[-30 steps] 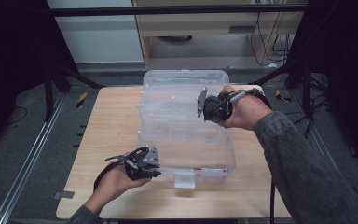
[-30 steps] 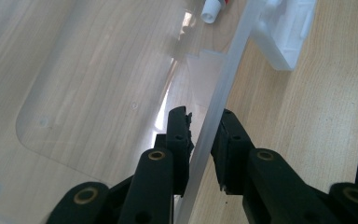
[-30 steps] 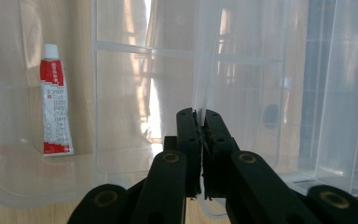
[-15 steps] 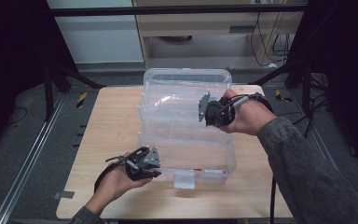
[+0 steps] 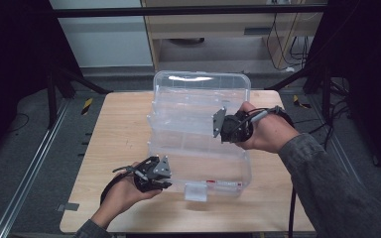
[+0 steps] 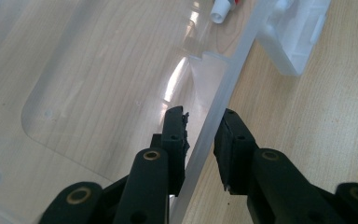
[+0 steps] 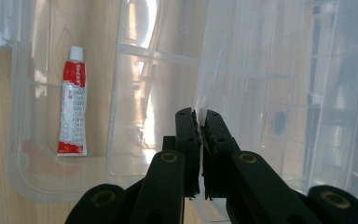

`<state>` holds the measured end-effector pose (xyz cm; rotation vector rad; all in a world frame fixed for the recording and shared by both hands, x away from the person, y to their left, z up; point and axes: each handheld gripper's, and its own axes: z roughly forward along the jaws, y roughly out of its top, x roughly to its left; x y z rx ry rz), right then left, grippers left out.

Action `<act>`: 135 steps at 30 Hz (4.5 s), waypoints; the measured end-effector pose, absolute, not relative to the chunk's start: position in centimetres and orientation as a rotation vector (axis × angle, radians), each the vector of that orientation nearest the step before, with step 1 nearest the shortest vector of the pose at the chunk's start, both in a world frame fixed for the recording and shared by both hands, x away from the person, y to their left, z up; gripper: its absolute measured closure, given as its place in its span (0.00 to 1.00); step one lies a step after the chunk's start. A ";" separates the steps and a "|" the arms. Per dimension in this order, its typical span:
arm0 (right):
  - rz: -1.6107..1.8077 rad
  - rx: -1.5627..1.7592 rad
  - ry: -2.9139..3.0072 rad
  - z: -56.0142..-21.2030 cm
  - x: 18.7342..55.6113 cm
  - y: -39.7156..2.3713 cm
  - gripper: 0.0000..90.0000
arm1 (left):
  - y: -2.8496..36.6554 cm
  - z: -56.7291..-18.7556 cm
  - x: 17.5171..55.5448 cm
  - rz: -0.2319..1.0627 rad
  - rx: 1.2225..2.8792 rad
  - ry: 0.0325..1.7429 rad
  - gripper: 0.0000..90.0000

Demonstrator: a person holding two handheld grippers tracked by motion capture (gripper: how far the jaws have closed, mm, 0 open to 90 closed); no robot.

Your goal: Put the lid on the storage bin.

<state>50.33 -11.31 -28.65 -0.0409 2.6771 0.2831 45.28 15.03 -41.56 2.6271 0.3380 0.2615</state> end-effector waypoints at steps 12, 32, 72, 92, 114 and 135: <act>0.288 -0.055 2.672 -29.0 48.9 -11.3 0.95 | 14.9 -41.6 45.2 0.277 2.632 0.343 0.81; 0.296 -0.060 2.650 -29.2 49.9 -11.0 0.95 | 14.3 -41.7 45.3 0.338 2.630 0.402 0.79; 0.285 -0.119 2.697 -30.5 47.5 -11.5 0.93 | 13.7 -42.0 44.4 0.366 2.570 0.418 0.78; 0.288 -0.121 2.713 -30.8 47.1 -11.7 0.93 | 15.5 -42.0 43.0 0.381 2.455 0.517 0.56; 0.308 -0.107 2.714 -31.1 46.8 -11.9 0.92 | 20.5 -32.5 43.8 0.346 2.306 0.534 0.88; 0.298 -0.118 2.721 -31.4 46.5 -11.8 0.92 | 22.7 -30.5 48.6 0.371 2.178 0.709 0.99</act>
